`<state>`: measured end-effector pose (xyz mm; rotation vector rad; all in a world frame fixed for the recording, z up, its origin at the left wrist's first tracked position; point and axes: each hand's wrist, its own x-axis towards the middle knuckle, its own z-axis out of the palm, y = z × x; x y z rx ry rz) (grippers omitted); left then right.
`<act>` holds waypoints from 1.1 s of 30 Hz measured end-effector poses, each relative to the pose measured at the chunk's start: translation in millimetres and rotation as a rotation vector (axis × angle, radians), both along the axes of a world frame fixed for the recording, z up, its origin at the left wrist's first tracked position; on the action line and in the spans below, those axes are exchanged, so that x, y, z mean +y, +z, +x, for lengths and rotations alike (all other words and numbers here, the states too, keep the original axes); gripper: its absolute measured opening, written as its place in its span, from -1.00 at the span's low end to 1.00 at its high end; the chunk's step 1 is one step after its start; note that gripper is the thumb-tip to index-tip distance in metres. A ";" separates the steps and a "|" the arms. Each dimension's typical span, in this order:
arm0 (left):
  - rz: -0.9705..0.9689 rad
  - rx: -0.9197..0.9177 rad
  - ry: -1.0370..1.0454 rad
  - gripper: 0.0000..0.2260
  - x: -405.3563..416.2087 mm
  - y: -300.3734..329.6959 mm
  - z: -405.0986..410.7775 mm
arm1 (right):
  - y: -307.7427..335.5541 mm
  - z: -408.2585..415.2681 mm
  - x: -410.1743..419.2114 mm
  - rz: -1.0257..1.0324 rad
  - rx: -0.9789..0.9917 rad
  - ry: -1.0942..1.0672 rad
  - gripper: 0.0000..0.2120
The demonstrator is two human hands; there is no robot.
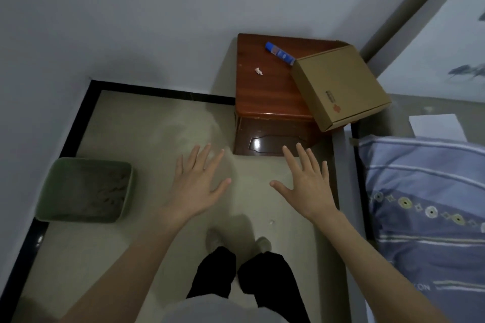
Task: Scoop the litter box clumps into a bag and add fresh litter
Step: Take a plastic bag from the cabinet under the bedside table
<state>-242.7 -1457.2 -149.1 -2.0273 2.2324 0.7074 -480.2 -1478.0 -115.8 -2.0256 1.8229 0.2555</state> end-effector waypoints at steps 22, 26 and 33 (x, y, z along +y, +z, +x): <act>-0.096 0.655 0.293 -0.28 -162.6 -352.8 -74.4 | -291.7 -20.4 -204.7 -0.946 0.058 0.182 -0.25; -0.120 0.945 0.318 -0.37 -167.0 -350.8 -89.7 | -299.2 -18.3 -207.4 -0.993 0.068 0.180 -0.22; -0.127 1.179 0.381 -0.31 -181.3 -358.8 -95.3 | -295.8 -18.4 -203.4 -0.981 0.097 0.183 -0.19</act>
